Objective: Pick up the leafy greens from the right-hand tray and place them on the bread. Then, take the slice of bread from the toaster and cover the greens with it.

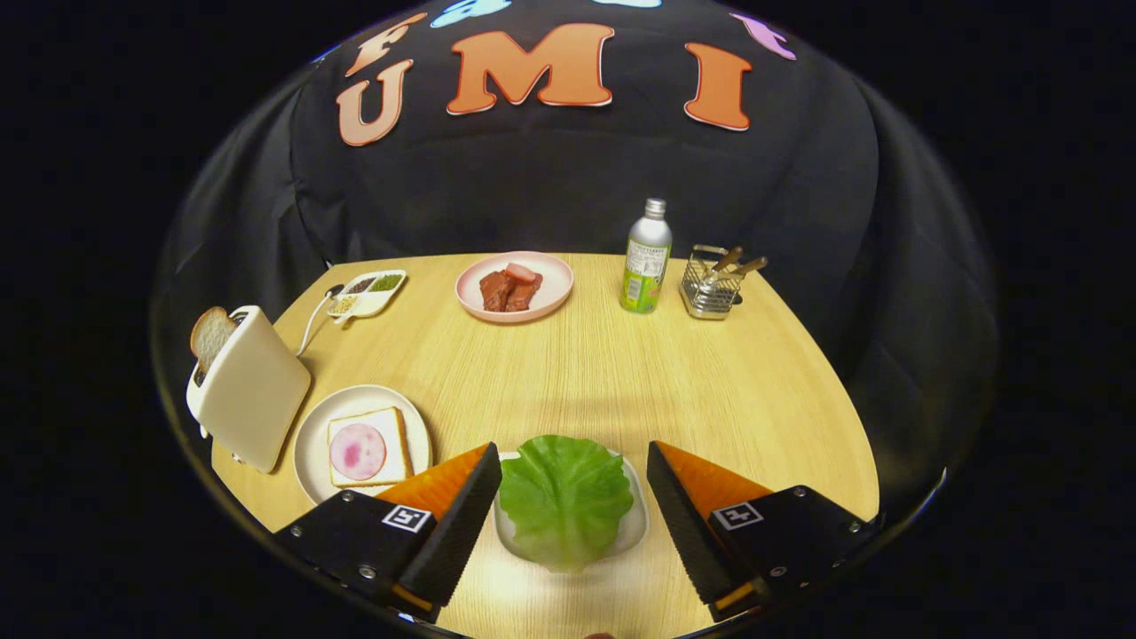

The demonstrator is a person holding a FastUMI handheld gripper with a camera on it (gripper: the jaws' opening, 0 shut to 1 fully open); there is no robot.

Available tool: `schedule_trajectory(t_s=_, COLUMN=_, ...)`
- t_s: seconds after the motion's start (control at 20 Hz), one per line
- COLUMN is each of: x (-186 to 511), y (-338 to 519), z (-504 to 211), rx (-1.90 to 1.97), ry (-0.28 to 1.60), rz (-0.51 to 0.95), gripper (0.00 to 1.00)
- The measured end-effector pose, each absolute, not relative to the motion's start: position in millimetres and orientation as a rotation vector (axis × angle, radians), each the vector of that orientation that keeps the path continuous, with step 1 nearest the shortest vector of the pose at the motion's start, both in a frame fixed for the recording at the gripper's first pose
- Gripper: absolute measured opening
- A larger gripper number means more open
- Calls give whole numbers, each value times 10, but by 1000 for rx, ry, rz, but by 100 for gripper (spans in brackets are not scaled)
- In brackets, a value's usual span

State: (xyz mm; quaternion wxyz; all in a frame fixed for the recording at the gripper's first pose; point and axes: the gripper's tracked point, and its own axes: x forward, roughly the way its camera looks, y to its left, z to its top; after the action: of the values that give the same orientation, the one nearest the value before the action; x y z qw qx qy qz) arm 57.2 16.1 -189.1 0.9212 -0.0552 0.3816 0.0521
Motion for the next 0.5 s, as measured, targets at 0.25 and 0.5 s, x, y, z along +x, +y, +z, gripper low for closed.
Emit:
schedule_trajectory(t_s=0.25, x=511, y=195, z=-2249, rx=-80, ry=941, rz=133, gripper=99)
schedule_trajectory(t_s=0.5, x=459, y=183, z=-2524, rx=-93, ry=1027, rz=131, gripper=99)
